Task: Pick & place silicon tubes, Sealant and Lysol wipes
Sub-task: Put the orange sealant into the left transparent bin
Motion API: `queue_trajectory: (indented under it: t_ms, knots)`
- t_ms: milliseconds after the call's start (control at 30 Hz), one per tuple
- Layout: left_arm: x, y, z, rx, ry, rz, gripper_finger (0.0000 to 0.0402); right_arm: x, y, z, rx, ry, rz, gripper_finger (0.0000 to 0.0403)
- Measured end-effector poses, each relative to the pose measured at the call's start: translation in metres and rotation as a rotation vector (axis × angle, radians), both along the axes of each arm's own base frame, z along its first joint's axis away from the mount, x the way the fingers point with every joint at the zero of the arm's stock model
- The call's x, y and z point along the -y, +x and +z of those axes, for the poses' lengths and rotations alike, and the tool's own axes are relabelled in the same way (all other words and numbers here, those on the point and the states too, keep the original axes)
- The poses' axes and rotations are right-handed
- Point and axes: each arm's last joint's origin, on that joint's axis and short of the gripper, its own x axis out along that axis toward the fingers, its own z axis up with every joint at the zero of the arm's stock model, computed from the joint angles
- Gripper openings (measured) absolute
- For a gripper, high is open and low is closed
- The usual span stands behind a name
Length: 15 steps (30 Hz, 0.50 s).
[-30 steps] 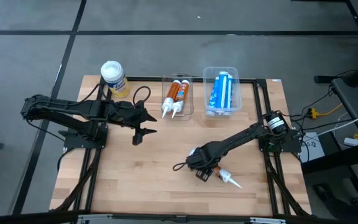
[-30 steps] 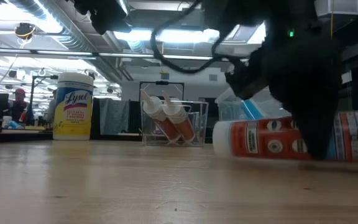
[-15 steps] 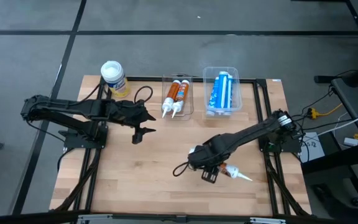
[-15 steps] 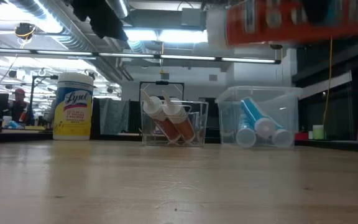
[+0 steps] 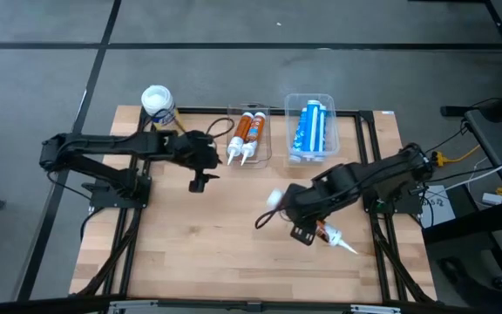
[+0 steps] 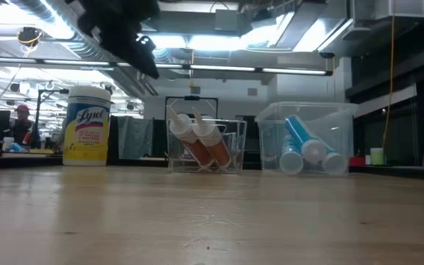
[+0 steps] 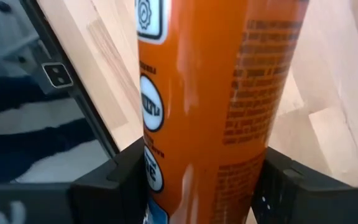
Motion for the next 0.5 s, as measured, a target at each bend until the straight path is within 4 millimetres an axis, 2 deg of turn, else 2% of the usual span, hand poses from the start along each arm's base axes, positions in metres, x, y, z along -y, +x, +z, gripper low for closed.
queue_trajectory:
  t_ms: [133,267,500]
  knots:
    - [-0.015,0.012,0.0,-0.126,0.124,-0.02,0.0225,0.004,-0.008,0.01,0.039,-0.004,-0.029,0.021]
    - [-0.029,0.023,-0.002,-0.198,0.145,-0.056,0.0225,0.006,-0.012,0.014,0.055,0.0,-0.035,0.021]
    - [-0.041,0.037,-0.014,-0.293,0.22,-0.186,0.0225,0.007,-0.016,0.019,0.067,0.006,-0.034,0.021]
